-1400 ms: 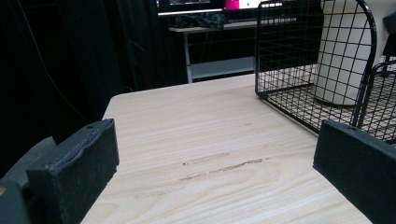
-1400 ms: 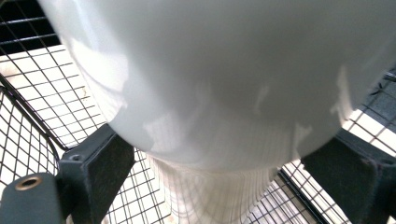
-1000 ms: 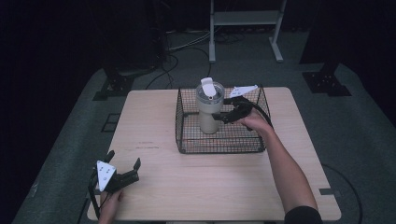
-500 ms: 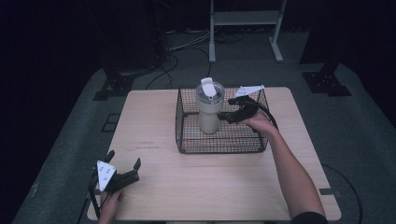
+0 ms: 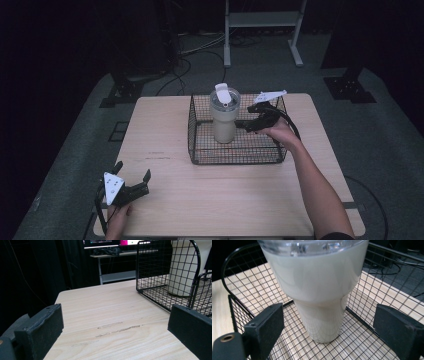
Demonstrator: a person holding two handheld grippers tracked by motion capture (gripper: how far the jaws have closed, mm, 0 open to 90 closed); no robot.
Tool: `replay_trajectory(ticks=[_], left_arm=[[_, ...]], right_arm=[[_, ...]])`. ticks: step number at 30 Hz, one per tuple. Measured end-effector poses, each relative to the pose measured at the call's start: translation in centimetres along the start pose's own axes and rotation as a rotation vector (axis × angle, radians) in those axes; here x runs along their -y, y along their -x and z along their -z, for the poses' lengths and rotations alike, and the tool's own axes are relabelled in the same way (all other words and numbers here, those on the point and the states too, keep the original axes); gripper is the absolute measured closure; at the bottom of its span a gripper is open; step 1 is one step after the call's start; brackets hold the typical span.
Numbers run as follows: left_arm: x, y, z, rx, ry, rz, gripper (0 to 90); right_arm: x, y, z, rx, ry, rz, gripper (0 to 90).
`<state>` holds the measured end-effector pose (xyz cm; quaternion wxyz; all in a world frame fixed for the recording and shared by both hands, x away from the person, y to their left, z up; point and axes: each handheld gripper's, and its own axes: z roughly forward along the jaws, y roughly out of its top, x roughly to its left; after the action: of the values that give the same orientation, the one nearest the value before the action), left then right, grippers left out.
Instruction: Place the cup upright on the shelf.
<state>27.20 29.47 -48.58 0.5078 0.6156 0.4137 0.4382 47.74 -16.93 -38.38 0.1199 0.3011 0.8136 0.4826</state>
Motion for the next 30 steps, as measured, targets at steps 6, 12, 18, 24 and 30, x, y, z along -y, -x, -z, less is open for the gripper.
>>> replay_trajectory(ticks=[6,12,18,24,30], left_arm=[[0.0,0.0,0.0,-0.002,-0.001,-0.001,0.0],[0.0,0.0,0.0,-0.002,-0.002,-0.001,0.0],[0.0,0.0,0.0,-0.004,-0.002,0.0,0.0],[0.0,0.0,0.0,-0.004,-0.003,0.0,0.0],[0.0,0.0,0.0,-0.005,-0.003,-0.002,0.0]], right_arm=[[-0.4,-0.3,1.3,0.015,0.015,-0.008,9.2],[-0.4,-0.4,2.0,0.024,0.016,-0.009,9.2],[-0.2,-0.5,2.6,0.027,0.017,-0.003,9.2],[-0.4,-1.3,3.3,0.004,0.037,-0.018,9.3],[-0.6,-2.5,3.5,-0.008,0.032,0.017,9.3]])
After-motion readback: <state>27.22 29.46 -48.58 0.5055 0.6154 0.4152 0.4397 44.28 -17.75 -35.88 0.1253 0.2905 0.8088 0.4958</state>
